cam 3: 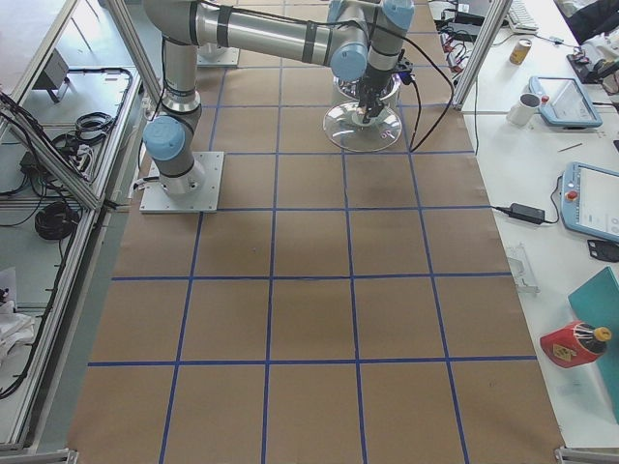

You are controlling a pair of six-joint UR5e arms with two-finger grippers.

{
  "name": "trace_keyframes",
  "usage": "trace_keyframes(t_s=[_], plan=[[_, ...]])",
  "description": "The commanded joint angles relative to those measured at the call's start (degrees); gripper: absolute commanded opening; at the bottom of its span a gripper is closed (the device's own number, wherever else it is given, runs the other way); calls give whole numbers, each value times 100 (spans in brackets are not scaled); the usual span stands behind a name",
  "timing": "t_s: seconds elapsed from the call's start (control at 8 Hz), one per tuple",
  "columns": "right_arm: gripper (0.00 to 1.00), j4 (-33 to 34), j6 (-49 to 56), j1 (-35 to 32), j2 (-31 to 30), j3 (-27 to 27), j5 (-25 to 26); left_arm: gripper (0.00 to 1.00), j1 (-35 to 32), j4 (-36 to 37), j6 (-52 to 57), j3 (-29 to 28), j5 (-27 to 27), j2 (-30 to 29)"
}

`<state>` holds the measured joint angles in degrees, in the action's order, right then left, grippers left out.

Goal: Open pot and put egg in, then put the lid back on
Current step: 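Withdraw the left gripper from the pot while the right gripper lifts the lid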

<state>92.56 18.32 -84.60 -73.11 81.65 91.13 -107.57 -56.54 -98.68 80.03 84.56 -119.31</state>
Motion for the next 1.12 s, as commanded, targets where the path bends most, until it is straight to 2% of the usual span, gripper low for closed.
trace_keyframes(t_s=[0.0, 0.25, 0.38, 0.5, 0.62, 0.75, 1.0], plan=[[0, 51, -74, -4, -19, 0, 10, 74, 638, -592, 1643, 38, 35, 687], [0, 87, -571, -73, -124, -26, -69, 78, 1219, -989, 2970, 74, 165, 1066], [0, 87, -888, -300, -142, -113, -77, 83, 1552, -1026, 3725, 83, 175, 1189], [0, 165, -1500, -694, -142, -227, -86, 83, 1842, -1391, 4525, 83, 201, 1382], [0, 209, -2194, -1064, -73, -403, -226, 83, 1993, -1621, 5577, 83, 532, 1627], [0, 288, -2488, -1267, 24, -526, -357, 97, 2090, -1650, 6684, 74, 649, 1839], [0, 569, -3278, -1715, 295, -728, -376, 100, 2214, -2166, 8724, 74, 650, 2374]])
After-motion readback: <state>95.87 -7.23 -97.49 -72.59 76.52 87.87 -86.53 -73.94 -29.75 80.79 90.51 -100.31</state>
